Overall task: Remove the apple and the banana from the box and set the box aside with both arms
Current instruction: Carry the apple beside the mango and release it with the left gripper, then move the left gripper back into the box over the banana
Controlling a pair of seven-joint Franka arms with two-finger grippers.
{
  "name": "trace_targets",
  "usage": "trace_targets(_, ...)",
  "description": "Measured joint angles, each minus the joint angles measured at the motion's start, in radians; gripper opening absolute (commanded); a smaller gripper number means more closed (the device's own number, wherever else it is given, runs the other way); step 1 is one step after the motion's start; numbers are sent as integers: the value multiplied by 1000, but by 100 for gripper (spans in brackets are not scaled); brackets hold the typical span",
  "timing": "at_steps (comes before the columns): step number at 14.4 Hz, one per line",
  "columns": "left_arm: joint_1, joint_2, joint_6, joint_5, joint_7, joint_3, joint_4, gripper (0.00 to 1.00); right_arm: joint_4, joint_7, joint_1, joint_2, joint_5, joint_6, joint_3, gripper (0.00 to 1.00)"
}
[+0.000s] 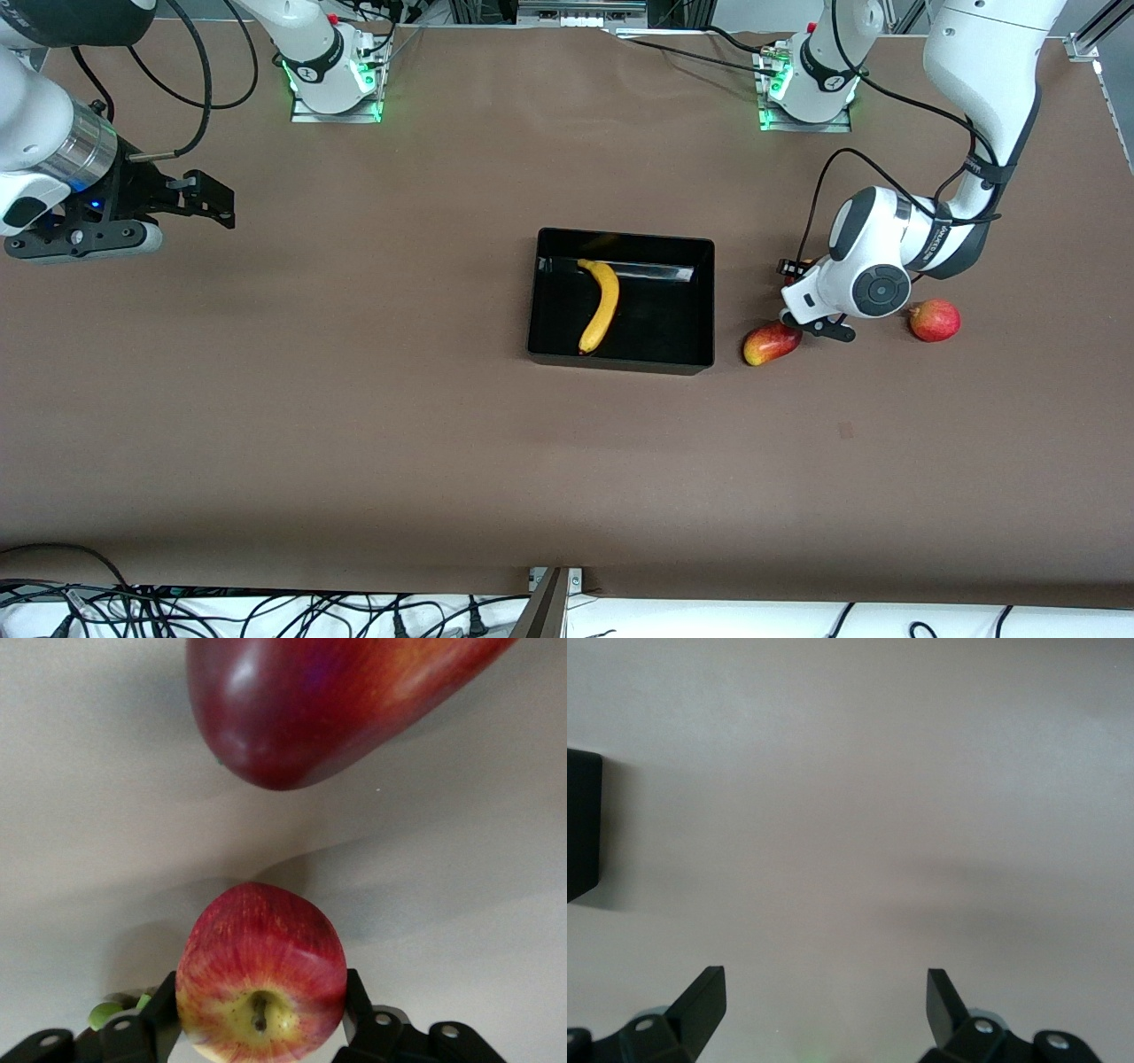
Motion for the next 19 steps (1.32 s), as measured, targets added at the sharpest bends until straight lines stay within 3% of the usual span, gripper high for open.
trace_targets(4, 2, -27, -71, 0, 0, -4, 30, 100, 0, 0, 0, 0, 0, 0, 0, 100)
trace_targets(8, -29, -85, -277, -85, -13, -32, 205, 100, 0, 0, 0, 0, 0, 0, 0, 100)
trace_targets(11, -122, -94, -280, -179, -125, -37, 291, 100, 0, 0, 0, 0, 0, 0, 0, 100)
trace_targets(14, -254, -45, -125, -208, -293, -55, 317, 100, 0, 0, 0, 0, 0, 0, 0, 100)
trace_targets(19, -424, 147, 275, -199, -496, -89, 329, 100, 0, 0, 0, 0, 0, 0, 0, 100)
